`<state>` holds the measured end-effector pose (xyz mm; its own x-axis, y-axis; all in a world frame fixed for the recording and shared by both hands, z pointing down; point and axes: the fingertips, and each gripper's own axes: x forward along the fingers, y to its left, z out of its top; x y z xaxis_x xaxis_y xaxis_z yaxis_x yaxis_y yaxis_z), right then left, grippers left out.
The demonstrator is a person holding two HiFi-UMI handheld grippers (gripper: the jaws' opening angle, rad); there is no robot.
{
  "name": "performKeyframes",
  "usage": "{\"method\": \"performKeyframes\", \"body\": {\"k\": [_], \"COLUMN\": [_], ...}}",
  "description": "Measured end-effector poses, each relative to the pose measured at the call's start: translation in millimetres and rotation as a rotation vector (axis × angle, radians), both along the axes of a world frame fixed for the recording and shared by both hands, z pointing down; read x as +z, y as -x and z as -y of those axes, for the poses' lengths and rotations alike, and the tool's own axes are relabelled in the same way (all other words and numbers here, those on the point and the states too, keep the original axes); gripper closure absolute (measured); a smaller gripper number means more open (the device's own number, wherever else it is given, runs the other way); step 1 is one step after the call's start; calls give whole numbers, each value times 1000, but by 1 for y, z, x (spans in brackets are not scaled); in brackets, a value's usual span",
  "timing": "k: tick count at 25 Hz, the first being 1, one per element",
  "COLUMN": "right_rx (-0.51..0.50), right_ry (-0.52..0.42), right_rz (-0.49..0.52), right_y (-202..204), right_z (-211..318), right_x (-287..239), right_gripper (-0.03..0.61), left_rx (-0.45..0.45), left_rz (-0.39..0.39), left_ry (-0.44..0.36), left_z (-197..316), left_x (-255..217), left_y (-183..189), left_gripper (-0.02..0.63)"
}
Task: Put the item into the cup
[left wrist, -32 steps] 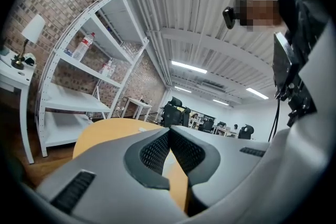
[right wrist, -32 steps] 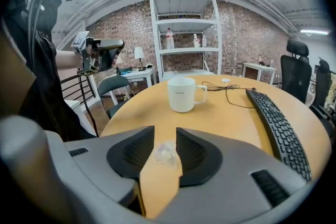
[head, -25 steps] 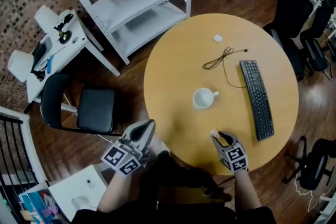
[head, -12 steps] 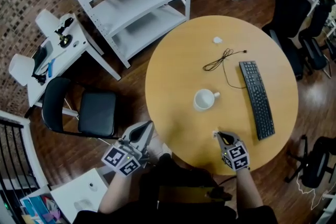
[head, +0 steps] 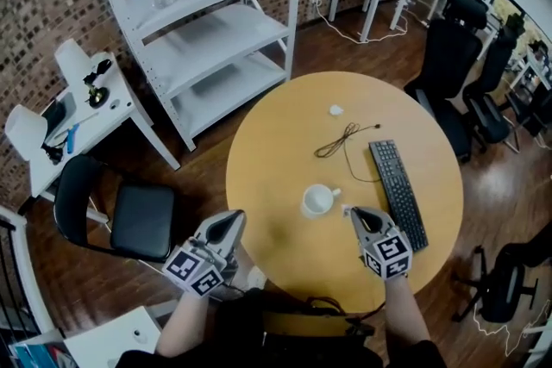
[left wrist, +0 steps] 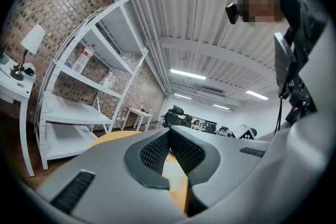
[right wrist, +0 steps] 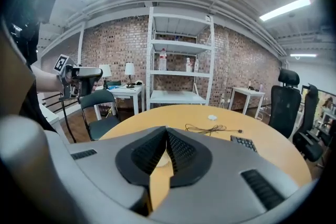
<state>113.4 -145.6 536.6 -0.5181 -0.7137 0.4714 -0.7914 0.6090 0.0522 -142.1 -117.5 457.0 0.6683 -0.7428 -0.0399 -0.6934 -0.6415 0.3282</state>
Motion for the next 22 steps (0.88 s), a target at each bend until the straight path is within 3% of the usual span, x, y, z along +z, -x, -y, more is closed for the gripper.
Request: {"method": "performKeyframes", "body": {"k": [8,14,22], "right_rx": [-42,-51,-65], "right_ry": [-54,16,83], "right_rz": [-22,-22,6], "right_y": [36,54,58], "right_z": [46,60,58], "right_x": [-16,15,44], "right_gripper": [578,555,511], "left_rx": [-103,-214,-238], "left_rz": [-14,-13,-2], "left_ry": [-27,9,53], "left_z": [10,2,-10], "left_x": [-6,4,22], "left_y": [46,87,98], "left_gripper": [611,611,611]}}
